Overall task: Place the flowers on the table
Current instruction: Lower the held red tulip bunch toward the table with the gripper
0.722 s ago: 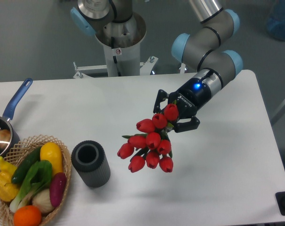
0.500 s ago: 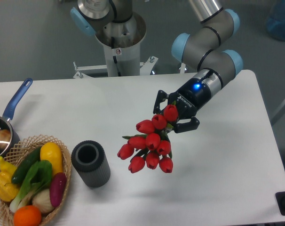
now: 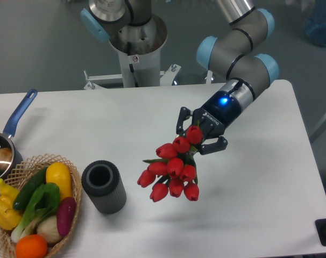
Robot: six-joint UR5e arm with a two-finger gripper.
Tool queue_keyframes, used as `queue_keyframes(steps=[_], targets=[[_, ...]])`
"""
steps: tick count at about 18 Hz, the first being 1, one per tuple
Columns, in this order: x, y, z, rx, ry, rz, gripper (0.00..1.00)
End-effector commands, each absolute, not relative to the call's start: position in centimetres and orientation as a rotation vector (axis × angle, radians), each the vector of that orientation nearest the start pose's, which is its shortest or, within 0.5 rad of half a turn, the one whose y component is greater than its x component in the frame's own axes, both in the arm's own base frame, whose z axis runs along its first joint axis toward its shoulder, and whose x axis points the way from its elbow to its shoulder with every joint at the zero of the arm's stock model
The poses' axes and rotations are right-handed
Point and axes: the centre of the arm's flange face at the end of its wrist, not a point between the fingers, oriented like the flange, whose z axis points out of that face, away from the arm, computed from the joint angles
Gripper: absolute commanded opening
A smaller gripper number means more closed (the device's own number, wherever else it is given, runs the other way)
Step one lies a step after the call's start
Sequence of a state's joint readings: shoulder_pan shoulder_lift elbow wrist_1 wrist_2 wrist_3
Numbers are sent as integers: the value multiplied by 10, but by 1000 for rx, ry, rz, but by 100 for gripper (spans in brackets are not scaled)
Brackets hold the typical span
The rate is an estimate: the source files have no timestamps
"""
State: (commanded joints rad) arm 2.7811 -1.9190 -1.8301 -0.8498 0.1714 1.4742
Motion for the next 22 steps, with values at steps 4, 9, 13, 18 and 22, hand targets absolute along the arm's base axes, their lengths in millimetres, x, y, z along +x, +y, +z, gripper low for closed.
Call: queue_keyframes(steps=[4, 9, 13, 18, 22], targets=[[-453, 423, 332, -1783, 338, -217, 28], [-456, 419, 319, -1908, 350, -187, 28], [-458, 414, 309, -1986, 350, -171, 28], [-462, 413, 300, -2075, 359, -154, 28], [-461, 411, 292, -2125, 361, -155, 28]])
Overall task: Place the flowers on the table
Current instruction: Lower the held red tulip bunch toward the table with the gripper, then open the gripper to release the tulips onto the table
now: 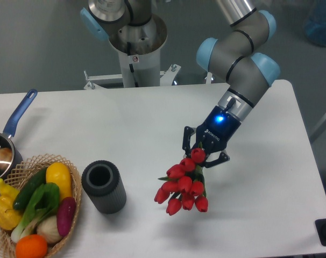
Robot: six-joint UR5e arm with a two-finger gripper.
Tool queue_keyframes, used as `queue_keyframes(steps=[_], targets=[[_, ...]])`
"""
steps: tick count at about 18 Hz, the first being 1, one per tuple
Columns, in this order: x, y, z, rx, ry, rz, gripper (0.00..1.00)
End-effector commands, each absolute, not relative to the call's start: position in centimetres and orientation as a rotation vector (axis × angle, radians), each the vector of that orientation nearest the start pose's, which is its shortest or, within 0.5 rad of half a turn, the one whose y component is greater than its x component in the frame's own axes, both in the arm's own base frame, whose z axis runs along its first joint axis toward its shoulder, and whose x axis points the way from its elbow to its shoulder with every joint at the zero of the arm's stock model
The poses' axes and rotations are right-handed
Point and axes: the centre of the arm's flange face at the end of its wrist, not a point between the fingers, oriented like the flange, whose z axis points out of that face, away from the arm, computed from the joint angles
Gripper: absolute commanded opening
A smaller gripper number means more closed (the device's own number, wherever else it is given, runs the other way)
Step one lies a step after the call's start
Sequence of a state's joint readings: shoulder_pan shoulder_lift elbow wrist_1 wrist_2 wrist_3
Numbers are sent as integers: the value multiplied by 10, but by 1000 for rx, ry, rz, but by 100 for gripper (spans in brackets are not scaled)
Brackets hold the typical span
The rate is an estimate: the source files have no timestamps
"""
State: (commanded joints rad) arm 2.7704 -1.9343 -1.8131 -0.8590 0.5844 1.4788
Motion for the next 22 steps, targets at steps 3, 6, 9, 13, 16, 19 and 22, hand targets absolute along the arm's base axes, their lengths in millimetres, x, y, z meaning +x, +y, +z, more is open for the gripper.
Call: queue_keyframes(steps=[3, 6, 9, 13, 16, 19, 22], targets=[[-460, 410, 292, -2126, 358, -156, 30], [-458, 408, 285, -2156, 357, -159, 30], [-457, 406, 279, -2180, 354, -164, 30], [-454, 407, 277, -2181, 351, -175, 36], [-453, 406, 273, -2198, 355, -174, 37], [-449, 411, 269, -2241, 377, -171, 38], [-448, 410, 267, -2256, 379, -171, 42]])
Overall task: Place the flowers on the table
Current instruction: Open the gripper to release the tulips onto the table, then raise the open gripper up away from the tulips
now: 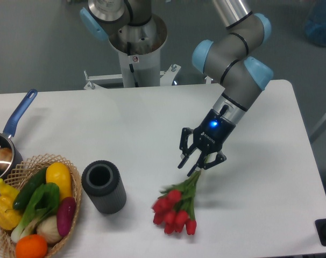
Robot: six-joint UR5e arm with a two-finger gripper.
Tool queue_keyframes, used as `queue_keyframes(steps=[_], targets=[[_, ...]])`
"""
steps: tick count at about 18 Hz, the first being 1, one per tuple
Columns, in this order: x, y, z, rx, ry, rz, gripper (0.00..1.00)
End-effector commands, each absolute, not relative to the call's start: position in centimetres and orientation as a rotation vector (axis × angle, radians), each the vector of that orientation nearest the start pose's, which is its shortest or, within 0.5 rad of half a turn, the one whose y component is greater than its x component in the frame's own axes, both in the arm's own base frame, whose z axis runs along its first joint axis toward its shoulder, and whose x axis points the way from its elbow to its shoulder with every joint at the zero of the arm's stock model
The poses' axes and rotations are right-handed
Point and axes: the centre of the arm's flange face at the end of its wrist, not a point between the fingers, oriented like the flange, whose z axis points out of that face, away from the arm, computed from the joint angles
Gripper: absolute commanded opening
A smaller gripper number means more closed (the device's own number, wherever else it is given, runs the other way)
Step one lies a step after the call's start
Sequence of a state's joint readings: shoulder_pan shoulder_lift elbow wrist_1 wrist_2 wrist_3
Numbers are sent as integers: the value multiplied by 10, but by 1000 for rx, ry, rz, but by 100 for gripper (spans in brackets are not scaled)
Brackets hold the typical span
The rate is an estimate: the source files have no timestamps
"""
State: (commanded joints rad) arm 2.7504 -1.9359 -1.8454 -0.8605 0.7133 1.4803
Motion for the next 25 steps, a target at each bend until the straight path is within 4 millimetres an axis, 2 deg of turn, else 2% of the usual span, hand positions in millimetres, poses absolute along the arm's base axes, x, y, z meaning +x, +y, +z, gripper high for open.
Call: queue_keyframes(steps=[4, 5, 6, 8, 11, 14, 16, 25], targets=[[-447, 412, 268, -2257, 383, -170, 42], [-448, 411, 268, -2257, 382, -170, 46], [-448, 411, 268, -2261, 384, -165, 56], [-451, 410, 272, -2274, 402, -140, 100], [-451, 407, 274, -2326, 419, -112, 100], [-452, 399, 298, -2456, 464, 4, 100], [-448, 399, 302, -2523, 485, 36, 100], [-441, 369, 371, -2732, 504, 326, 100]])
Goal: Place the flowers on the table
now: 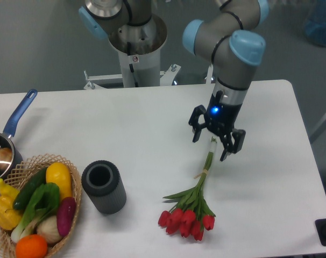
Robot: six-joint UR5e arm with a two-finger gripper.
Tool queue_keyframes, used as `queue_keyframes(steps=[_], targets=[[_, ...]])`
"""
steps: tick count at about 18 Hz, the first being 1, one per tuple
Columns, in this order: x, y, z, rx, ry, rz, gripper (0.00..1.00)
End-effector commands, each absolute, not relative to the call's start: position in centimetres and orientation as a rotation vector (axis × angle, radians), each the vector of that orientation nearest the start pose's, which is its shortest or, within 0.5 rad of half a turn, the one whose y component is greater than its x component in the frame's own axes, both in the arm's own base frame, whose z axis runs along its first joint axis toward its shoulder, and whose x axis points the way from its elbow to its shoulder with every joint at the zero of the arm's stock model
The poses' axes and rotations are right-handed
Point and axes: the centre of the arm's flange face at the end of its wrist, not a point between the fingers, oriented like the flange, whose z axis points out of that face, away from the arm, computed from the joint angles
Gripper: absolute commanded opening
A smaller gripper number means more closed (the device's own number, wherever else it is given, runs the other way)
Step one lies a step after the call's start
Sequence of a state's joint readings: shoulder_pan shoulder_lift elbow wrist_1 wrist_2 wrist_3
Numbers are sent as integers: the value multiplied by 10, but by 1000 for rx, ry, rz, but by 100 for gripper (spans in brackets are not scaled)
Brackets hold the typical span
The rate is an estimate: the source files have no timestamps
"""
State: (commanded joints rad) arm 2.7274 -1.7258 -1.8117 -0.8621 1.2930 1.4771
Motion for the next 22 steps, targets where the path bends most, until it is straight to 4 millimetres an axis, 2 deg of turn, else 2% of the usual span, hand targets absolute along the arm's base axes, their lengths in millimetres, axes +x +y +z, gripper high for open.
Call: queue_keyframes(steps=[5, 13, 22], targets=[[-445, 368, 391, -2721, 508, 382, 100], [-445, 354, 399, -2734, 476, 379, 100], [-445, 351, 401, -2740, 469, 365, 100]])
